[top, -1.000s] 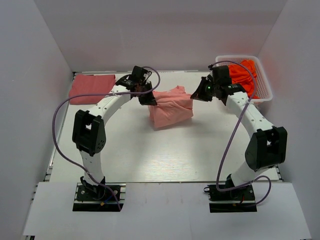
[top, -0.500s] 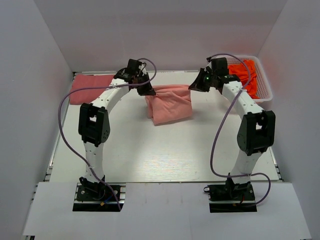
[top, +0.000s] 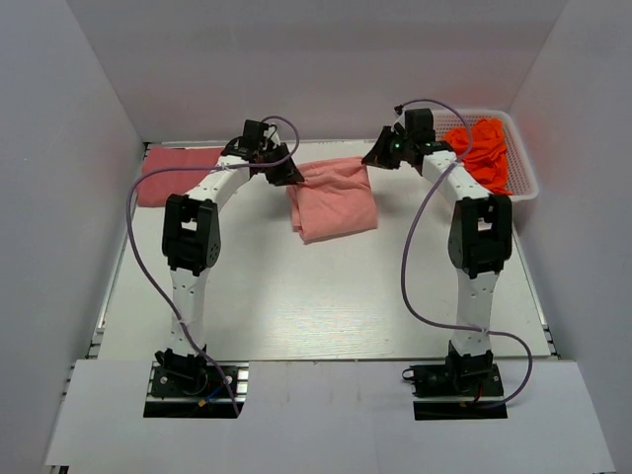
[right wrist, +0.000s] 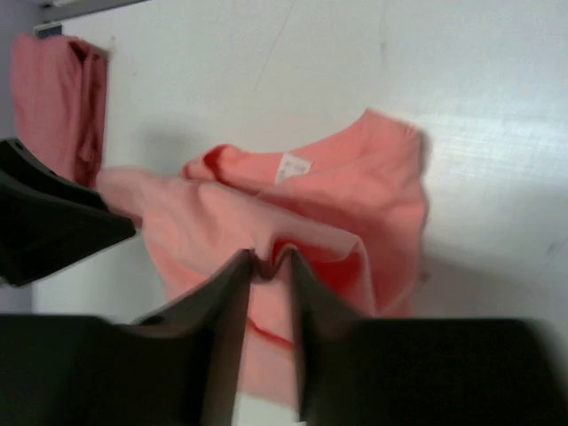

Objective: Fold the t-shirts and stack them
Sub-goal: Fold the long partially folded tshirt into a neat square

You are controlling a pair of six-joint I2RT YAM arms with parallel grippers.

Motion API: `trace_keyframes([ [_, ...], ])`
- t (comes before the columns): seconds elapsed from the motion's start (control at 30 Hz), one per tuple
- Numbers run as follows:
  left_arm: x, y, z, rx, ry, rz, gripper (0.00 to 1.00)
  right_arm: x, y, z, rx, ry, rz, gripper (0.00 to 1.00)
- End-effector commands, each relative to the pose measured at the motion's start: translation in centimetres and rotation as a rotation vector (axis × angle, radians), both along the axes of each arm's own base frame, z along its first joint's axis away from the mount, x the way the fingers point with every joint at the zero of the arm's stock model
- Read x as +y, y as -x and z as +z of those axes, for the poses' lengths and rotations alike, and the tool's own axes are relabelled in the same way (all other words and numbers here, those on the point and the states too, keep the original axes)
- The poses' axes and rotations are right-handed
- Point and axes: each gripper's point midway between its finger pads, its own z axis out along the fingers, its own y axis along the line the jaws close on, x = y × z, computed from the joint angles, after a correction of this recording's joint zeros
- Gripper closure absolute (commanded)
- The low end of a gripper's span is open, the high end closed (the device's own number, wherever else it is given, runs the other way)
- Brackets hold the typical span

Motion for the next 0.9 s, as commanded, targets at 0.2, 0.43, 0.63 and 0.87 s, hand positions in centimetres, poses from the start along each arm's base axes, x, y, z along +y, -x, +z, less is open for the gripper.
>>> trace_keyframes([
  [0.2, 2.1, -4.8, 4.3, -0.107, 0.076, 0.060, 0.00, 1.8, -5.6, 4.6, -0.200, -0.121, 0.074, 0.10],
  [0.43, -0.9, -1.3, 4.4, -0.125, 0.080, -0.054, 0.00, 1.9, 0.4, 4.2, -0.168, -0.113, 0.139, 0.10],
  [0.63, -0.4, -1.8, 1.4, -0.080, -0.049, 0.034, 0.41, 3.9, 3.5, 2.0, -0.109, -0.155, 0.245, 0.10],
  [0.87, -2.4, -2.2, 3.7, -0.156, 0.082, -0.023, 0.81, 4.9, 4.8, -2.8, -0.020, -0.180, 0.266, 0.10],
])
